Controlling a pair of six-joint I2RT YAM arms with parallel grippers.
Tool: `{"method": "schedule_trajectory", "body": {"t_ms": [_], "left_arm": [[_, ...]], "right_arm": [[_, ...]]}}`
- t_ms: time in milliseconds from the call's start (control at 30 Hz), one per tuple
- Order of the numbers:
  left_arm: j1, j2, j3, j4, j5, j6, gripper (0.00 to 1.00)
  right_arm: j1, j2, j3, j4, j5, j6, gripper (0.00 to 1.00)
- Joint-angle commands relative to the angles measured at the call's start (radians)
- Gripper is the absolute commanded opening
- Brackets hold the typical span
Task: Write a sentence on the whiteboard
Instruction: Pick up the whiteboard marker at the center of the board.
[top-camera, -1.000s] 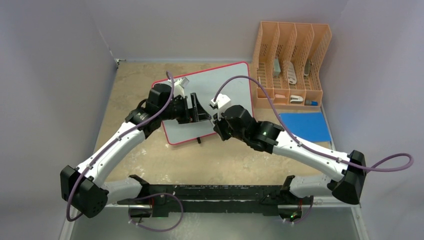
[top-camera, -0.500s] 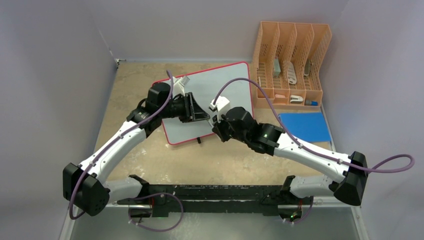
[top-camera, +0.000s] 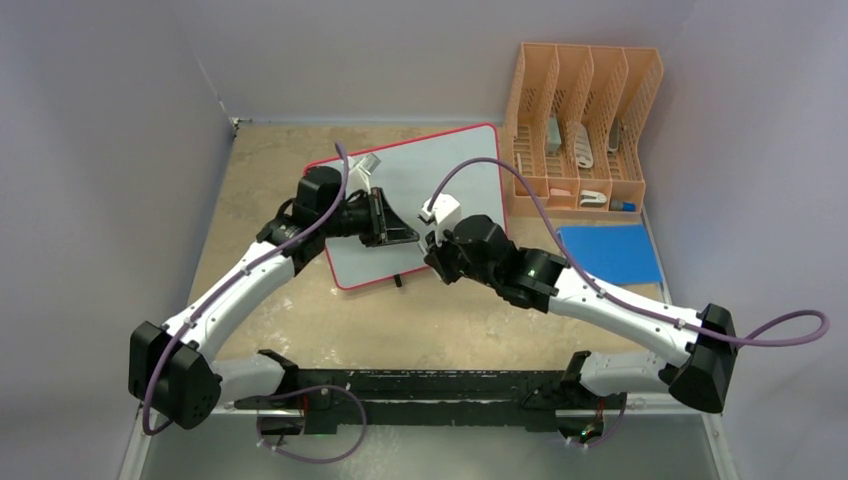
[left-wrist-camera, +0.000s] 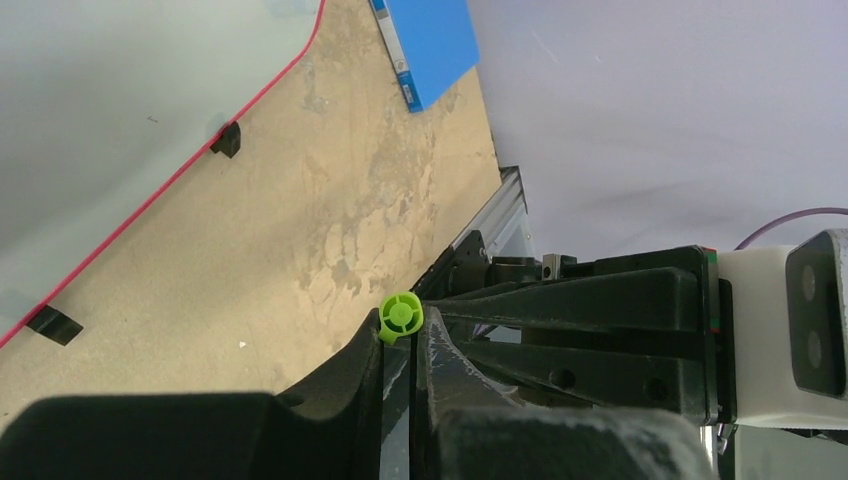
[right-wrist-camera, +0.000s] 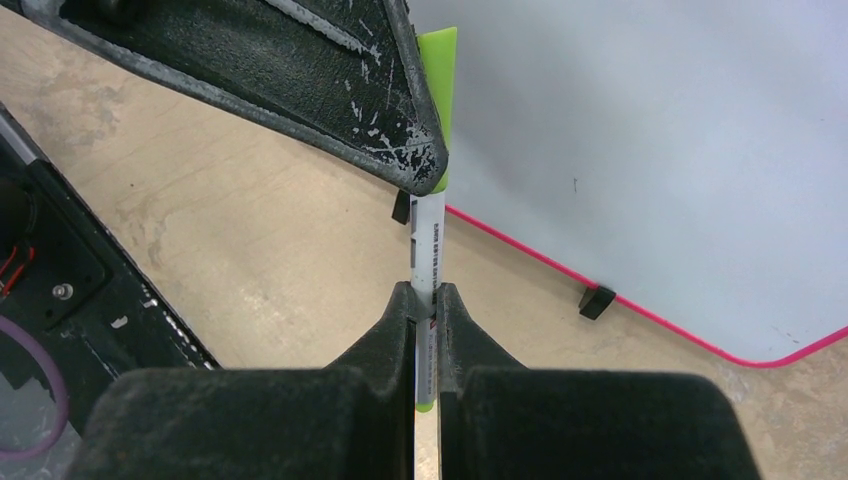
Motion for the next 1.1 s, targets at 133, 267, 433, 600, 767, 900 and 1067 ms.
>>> {"method": "schedule_trajectory", "body": {"t_ms": [133,267,433,600,767,900,1067], "left_arm": [[0.056,-0.092,-0.07,0.114,-0.022,-0.078,0.0],[0.108,-0.173,-0.166,0.21,-0.015,-0.165,0.0],[0.172,-0.279,-0.262,0.325,-0.013,-0.286,0.0],[0.192,-0.368,-0.354,0.411,-0.041,-0.405,0.0],[0.194,-0.45,-0.433,0.495,-0.098,-0.509,0.0],[0.194,-0.477,-0.495,0.598,-0.125,-0.597,0.0],[0.194,-0.488,-0.545,0.694,-0.16,-0.673,0.0]], "right_arm": [[0.008,-0.104,-0.048,0.166,-0.101,0.088,0.21],[0.006,-0.163,-0.078,0.252,-0.113,0.144,0.52],[-0.042,-0.256,-0.164,0.43,-0.162,0.288,0.76],[-0.177,-0.325,-0.293,0.628,-0.268,0.478,0.78],[-0.231,-0.36,-0.382,0.752,-0.304,0.583,0.8],[-0.234,-0.331,-0.431,0.864,-0.365,0.658,0.81],[-0.234,-0.301,-0.463,0.972,-0.393,0.696,0.8]]}}
